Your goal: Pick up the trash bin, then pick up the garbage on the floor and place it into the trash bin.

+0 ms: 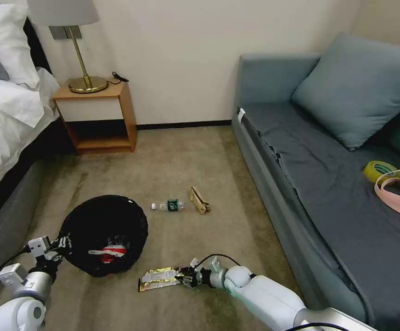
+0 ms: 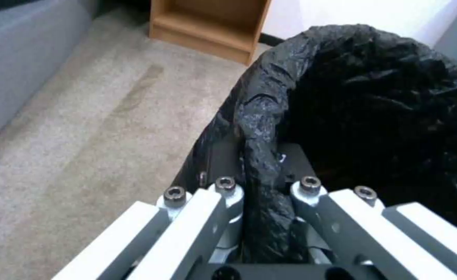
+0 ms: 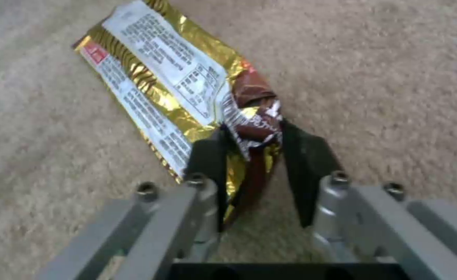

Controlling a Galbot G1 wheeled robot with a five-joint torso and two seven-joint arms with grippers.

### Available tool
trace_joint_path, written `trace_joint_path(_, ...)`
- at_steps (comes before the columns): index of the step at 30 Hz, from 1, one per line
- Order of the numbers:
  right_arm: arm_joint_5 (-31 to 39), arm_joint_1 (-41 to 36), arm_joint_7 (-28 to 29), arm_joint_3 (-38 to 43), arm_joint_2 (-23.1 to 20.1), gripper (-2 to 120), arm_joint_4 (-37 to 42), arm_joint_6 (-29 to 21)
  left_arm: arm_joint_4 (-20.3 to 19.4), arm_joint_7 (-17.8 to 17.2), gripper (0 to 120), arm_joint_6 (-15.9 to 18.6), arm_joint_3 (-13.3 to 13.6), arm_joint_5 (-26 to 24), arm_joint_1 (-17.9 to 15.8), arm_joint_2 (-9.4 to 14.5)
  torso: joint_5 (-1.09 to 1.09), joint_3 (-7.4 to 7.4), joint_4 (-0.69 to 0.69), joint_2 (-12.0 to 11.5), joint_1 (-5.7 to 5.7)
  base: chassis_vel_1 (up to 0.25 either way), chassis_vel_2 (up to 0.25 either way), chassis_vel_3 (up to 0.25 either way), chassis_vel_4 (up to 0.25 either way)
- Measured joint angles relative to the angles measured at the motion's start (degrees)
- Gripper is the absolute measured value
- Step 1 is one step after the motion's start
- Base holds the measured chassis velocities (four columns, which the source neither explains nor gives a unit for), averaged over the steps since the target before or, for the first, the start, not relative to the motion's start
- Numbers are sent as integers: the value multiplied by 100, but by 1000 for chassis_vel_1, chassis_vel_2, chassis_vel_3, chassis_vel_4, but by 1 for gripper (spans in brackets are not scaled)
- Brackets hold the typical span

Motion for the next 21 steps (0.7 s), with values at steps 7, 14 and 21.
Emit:
trace_joint_path(7, -11, -3, -17, -9, 19, 0, -25, 19, 16, -3, 5, 0, -4, -7, -2, -3, 0, 1, -3, -1, 0, 0, 0, 0, 0)
trace_joint_path(14, -16, 55, -41, 53, -5, 0, -13, 27, 29, -3, 5, -2, -3, -7, -2, -19, 0, 2, -2, -2, 1, 0, 0, 0, 0)
trace_joint_path(21, 73, 232, 25, 229, -128, 0, 287, -26, 34, -3, 5, -8, 3, -6, -7, -20, -2, 2, -5, -2, 1, 0, 0, 0, 0)
